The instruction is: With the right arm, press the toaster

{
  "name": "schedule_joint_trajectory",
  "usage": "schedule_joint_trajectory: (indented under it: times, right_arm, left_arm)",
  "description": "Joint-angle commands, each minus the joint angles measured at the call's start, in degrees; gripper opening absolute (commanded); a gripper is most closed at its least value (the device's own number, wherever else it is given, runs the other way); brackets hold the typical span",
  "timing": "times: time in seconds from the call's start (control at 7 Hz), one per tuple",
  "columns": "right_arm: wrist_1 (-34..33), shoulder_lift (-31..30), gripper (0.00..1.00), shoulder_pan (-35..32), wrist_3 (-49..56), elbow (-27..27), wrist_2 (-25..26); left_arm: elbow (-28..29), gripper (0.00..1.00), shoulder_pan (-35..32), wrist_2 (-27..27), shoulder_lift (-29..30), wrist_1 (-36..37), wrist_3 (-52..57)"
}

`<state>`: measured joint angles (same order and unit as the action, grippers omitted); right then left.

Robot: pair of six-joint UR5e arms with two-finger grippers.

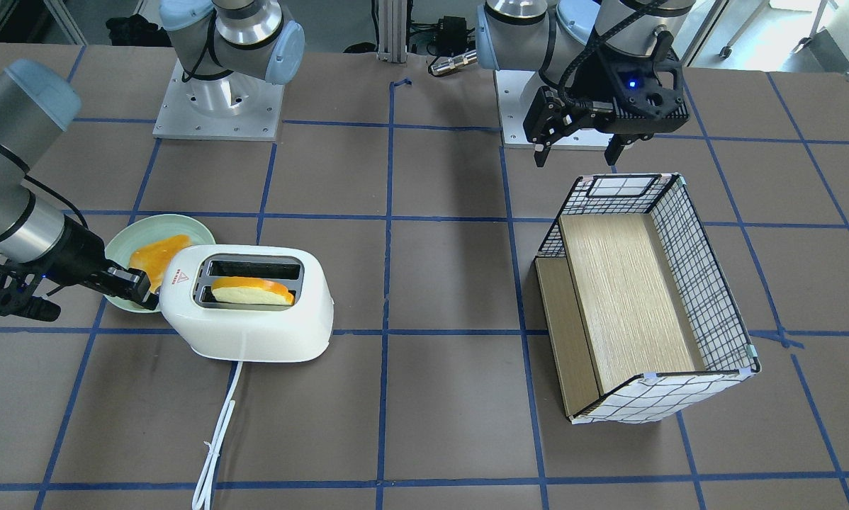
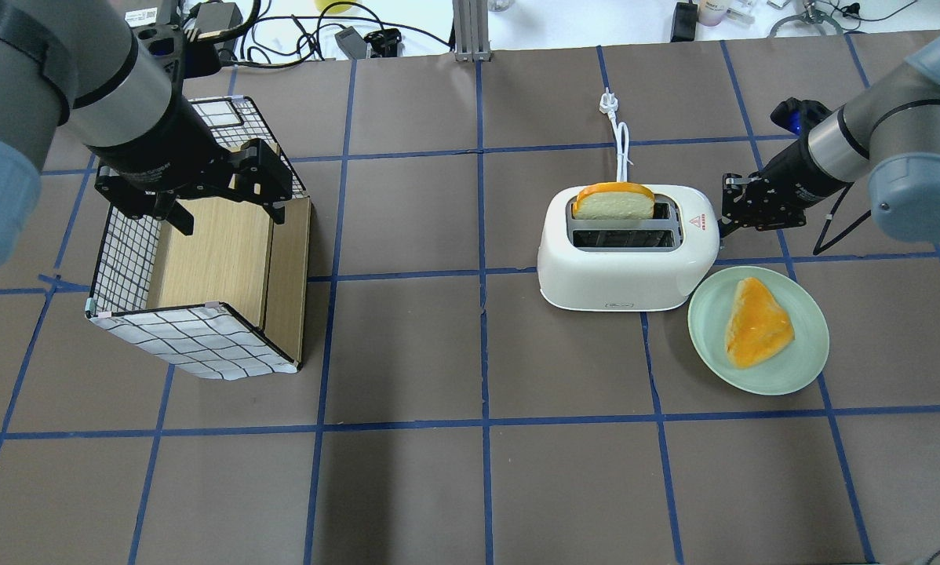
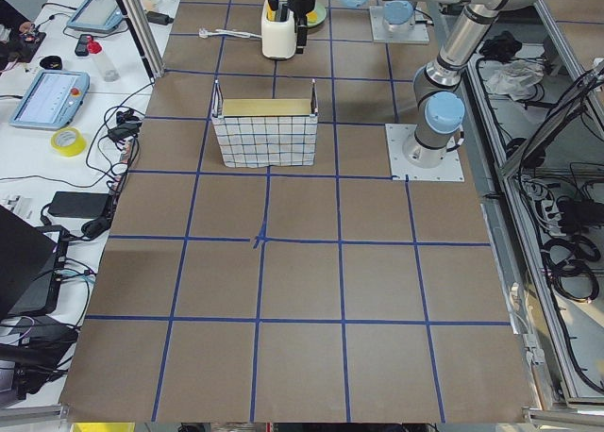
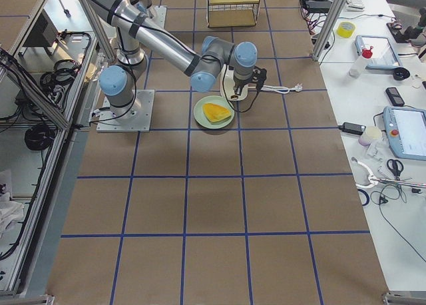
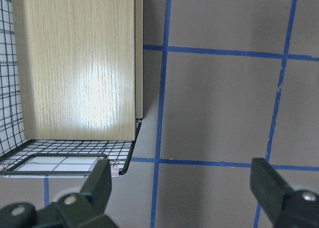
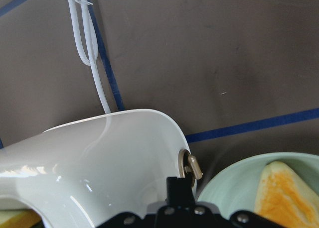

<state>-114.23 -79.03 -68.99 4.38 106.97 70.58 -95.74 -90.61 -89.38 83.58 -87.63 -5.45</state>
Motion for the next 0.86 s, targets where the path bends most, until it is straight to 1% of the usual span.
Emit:
schedule_joint_trajectory:
  times: [0.0,0.14,0.29,0.43,0.57,0.71]
  right_arm:
    - [7.3,-2.4,0.2,0.0,-0.7,-5.3,2.0]
    - [9.9,-2.7,0.8,0.0,-0.7,-8.3,3.8]
    - [11.6,-3.5,1.0,-0.2,-0.7,-9.5,7.3]
    - [13.5,-5.2,1.0,-0.3,-0.7,-9.7,9.3]
    - [14.2,-7.0,1.0,-0.4,-0.8,-9.6,9.8]
    - [14.5,-8.4,1.0,-0.9,-0.9,-9.6,12.6]
  left_arm:
    - [-0.1,1.0,0.0,0.1,0.0,0.0,0.0]
    - [0.0,1.0,0.0,0.0,0.0,0.0,0.0]
    - [-0.1,1.0,0.0,0.0,0.0,0.0,0.0]
    - [0.0,1.0,0.0,0.0,0.0,0.0,0.0]
    - [0.0,1.0,0.0,0.0,0.0,0.0,0.0]
    - [0.0,1.0,0.0,0.1,0.0,0.0,0.0]
